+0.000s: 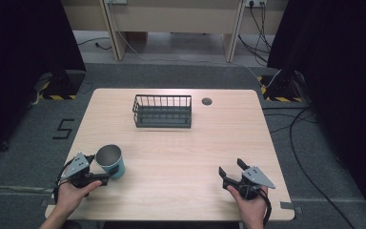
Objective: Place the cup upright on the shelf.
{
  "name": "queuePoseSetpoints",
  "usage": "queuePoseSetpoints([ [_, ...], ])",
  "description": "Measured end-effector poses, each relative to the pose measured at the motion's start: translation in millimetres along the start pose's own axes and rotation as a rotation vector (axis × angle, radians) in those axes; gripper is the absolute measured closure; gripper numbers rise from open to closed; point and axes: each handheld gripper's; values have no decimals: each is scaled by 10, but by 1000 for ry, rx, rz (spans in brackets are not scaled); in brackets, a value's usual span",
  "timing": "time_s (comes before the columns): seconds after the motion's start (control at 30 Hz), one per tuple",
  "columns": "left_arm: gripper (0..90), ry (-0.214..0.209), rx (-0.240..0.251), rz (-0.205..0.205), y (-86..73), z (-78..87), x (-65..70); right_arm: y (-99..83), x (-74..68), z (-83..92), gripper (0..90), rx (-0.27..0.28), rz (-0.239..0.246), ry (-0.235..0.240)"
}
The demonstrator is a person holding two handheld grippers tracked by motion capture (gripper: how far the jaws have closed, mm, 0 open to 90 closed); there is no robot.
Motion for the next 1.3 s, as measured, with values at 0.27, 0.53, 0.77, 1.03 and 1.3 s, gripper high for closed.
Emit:
queuePoseSetpoints([
  [0.27, 150, 3, 7, -10, 24, 6, 12, 0, 1, 0, 203, 0, 0, -1],
  [0.53, 151, 21, 32, -18, 123, 22, -34, -3, -1, -2, 203, 1, -2, -1],
  [0.77, 151, 32, 55, -32, 236, 15, -69, -2, 5, 3, 203, 3, -4, -3],
  [1.03, 151, 38, 71, -32, 303, 4, -88, -3, 6, 3, 204, 3, -4, -3],
  [1.3, 151, 40, 84, -40, 379, -33, -95, -5, 5, 0, 204, 2, -6, -2],
])
Point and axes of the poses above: each handheld gripper's, and its own axes: z roughly backward along the jaws, y roughly out of its top, x roughly to its right, and after that the axes turned 2 degrees about -z, right-handed
